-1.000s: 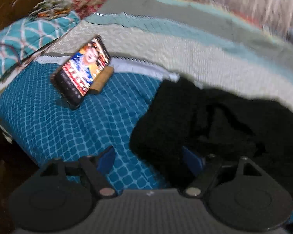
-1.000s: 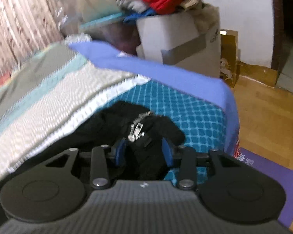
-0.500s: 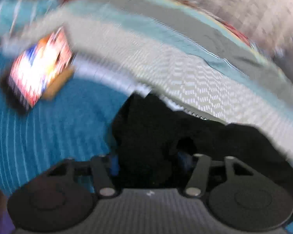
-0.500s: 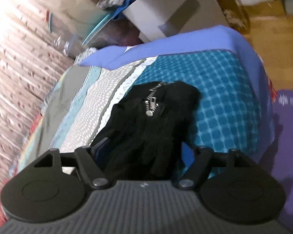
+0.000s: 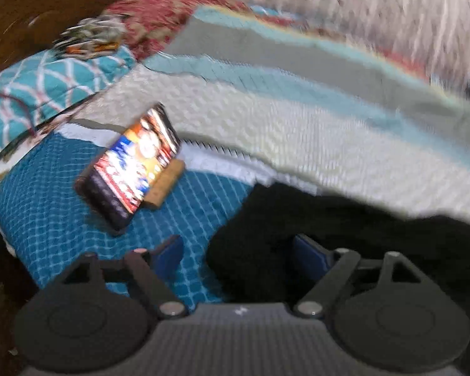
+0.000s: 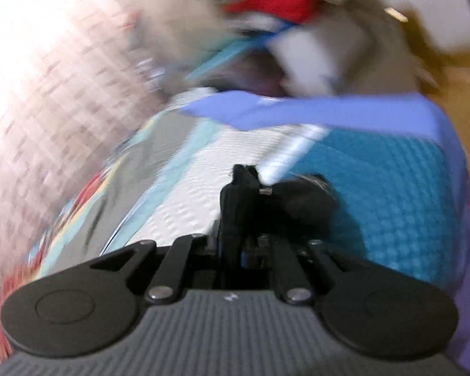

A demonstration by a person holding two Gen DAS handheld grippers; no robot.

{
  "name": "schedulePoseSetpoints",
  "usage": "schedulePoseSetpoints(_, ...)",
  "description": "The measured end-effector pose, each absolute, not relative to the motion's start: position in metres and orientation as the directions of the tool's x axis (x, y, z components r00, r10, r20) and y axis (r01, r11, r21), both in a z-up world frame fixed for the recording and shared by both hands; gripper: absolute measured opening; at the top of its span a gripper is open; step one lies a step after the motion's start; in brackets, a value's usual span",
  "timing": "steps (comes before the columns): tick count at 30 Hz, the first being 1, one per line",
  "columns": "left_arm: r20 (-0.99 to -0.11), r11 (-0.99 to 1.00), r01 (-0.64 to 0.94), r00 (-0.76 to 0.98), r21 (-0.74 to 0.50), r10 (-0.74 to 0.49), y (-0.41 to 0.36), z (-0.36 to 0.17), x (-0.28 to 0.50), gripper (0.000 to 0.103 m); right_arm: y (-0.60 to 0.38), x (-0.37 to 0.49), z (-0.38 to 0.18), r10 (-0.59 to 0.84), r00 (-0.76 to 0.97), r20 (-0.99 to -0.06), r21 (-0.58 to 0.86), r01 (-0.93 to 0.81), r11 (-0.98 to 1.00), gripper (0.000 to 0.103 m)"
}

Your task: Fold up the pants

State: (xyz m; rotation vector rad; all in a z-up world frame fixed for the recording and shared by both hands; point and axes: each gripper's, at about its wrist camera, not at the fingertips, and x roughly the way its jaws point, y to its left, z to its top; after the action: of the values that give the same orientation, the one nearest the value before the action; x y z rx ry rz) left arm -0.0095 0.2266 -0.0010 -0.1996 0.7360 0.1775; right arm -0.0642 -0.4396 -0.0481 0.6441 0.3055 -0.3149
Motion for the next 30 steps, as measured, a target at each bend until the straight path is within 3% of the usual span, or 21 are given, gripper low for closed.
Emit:
schedulePoseSetpoints(4, -0.606, 0.935, -0.284, 0.789, -0.212, 0.102, 0.245, 0.029, -0.026, 0.082, -0.363, -0.047, -0.023, -0.013, 0.926, -0.378, 0.280, 0.128, 0.951, 0.013)
schedulePoseSetpoints(10, -0.589, 0.950, -0.198, 0.808, -0.243, 0.018, 0.226, 0.032, -0.018, 0.082, -0.246, -0.024, -0.070, 0.166, 0.800, -0.577, 0.014, -0.194, 0.981, 0.013)
schedulePoseSetpoints(13, -0.607, 0.957, -0.151, 0.794, -0.249, -0.032, 0.211, 0.021, -0.017, 0.082, -0.202, -0.020, -0.106, 0.106, 0.717, -0.689, -0.143, -0.277, 0.950, 0.020)
schedulePoseSetpoints(15, -0.624, 0.957, -0.118, 0.778, -0.265, -0.077, 0.200, 0.013, -0.016, 0.082, -0.181, -0.032, -0.111, 0.064, 0.755, -0.653, -0.290, -0.328, 0.899, 0.034)
schedulePoseSetpoints(18, -0.629, 0.961, -0.045, 0.764, -0.273, -0.143, 0.175, 0.007, -0.012, 0.082, -0.179, -0.041, -0.095, 0.128, 0.746, -0.654, -0.260, -0.380, 0.888, 0.048)
schedulePoseSetpoints(23, -0.628, 0.935, 0.178, 0.700, -0.308, -0.340, 0.103, 0.008, 0.017, 0.084, -0.206, -0.057, -0.061, 0.248, 0.776, -0.580, -0.060, -0.344, 0.937, 0.050)
schedulePoseSetpoints(26, -0.651, 0.885, 0.318, 0.599, -0.341, -0.466, 0.043, 0.002, 0.042, 0.084, -0.235, -0.064, -0.058, 0.232, 0.804, -0.548, 0.073, -0.230, 0.970, 0.050)
schedulePoseSetpoints(30, -0.698, 0.834, 0.438, 0.479, -0.334, -0.532, -0.041, -0.016, 0.065, 0.090, -0.280, -0.075, -0.069, 0.101, 0.828, -0.551, 0.192, 0.008, 0.981, 0.050)
